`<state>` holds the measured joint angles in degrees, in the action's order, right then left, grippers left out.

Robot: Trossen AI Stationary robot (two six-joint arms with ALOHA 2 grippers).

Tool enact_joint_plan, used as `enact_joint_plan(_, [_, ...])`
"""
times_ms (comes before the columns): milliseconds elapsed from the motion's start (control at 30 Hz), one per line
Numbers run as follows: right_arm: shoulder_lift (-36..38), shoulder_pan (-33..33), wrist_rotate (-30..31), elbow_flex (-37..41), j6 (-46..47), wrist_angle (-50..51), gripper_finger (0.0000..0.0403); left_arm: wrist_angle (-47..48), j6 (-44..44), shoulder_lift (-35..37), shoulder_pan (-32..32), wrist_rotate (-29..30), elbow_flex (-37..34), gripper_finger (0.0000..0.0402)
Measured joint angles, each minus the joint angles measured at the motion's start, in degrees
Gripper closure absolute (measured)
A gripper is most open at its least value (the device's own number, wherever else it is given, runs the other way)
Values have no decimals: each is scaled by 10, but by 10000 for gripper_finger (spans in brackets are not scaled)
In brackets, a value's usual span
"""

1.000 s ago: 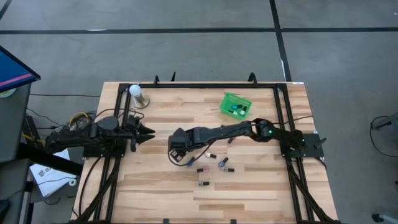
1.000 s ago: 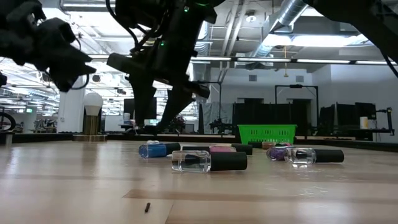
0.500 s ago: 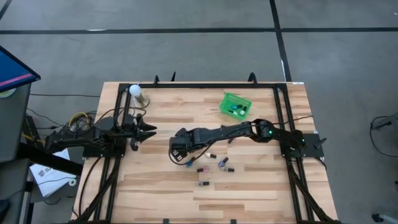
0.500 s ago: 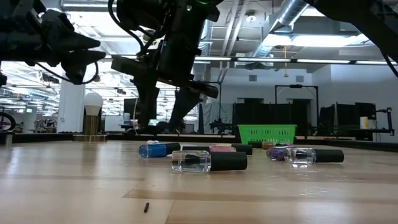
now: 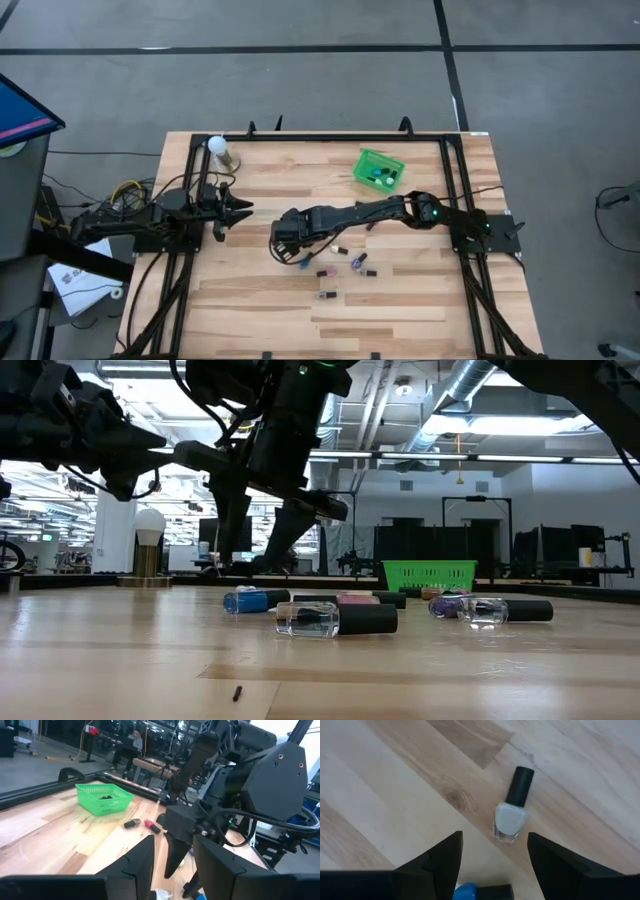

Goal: Pick & Place Nail Polish
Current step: Put the white nail polish into the green bin

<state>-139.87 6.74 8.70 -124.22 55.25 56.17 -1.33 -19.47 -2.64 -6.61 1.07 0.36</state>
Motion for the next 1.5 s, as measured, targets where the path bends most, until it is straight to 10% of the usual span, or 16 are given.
enact_joint_plan(433, [9,-20,-176,0,-56,-51,194,-3,-3,-12,0,0,0,270])
enact_joint_plan(867, [20,-18,-69,-38,-33,-10,236,-60,-3,26,-3,1,0,270])
enact_joint_plan(1500, [19,-23,-8,-38,-32,30,172,-82,-3,26,-6,2,0,270])
